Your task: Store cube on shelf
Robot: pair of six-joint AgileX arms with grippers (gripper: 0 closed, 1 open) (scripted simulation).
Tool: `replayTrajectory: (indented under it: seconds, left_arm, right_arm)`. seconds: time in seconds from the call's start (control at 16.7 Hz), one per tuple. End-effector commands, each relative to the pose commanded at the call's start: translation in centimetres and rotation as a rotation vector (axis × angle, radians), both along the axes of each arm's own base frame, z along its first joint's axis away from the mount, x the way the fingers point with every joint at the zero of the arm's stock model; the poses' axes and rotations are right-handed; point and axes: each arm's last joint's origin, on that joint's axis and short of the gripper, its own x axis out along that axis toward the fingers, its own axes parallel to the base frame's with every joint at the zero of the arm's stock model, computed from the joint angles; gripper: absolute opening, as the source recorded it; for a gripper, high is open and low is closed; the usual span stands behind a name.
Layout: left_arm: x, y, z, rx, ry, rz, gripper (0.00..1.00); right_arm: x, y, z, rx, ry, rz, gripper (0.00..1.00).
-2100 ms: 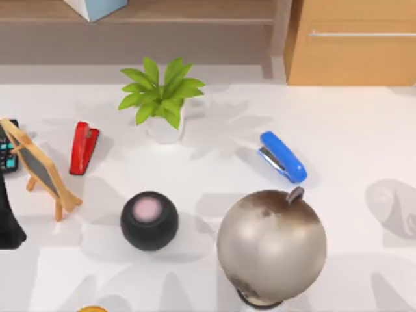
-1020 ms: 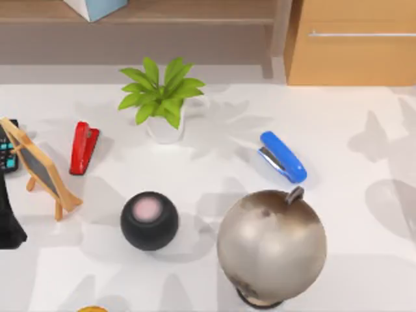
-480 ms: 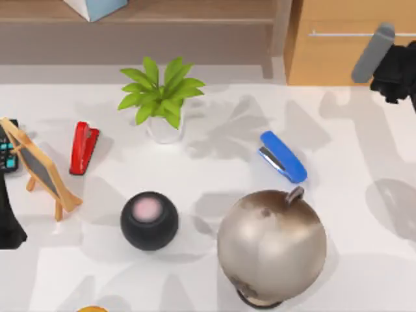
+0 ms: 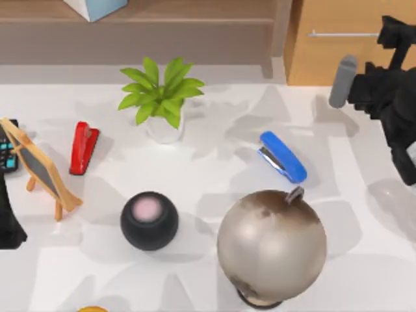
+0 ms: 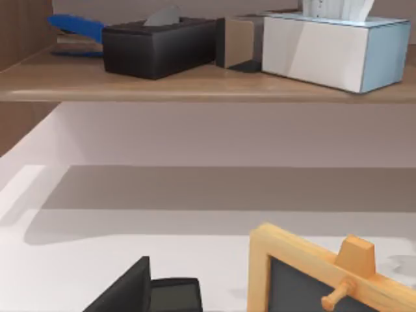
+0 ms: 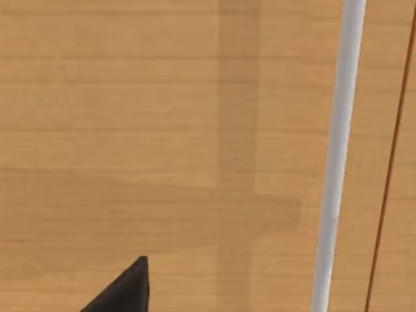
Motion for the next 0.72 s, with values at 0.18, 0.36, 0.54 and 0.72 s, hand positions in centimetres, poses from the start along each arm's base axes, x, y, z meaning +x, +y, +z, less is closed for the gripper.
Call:
replayTrajectory:
  seconds: [0.18,0.36,0.54,0.72]
  left_arm:
    - [0.0,0.0,0.0,0.0,0.0,0.0,1.0]
    - [0.0,0.0,0.0,0.0,0.0,0.0,1.0]
    - [0.0,0.0,0.0,0.0,0.0,0.0,1.0]
    - [0.0,0.0,0.0,0.0,0.0,0.0,1.0]
  right_arm:
    - [0.0,0.0,0.0,0.0,0.0,0.0,1.0]
    - [0.3,-0.1,0.0,0.001,0.001,-0.001,1.0]
    - [1.6,-0.1,0.0,0.0,0.0,0.0,1.0]
    - [2.5,0.0,0.0,0.0,0.0,0.0,1.0]
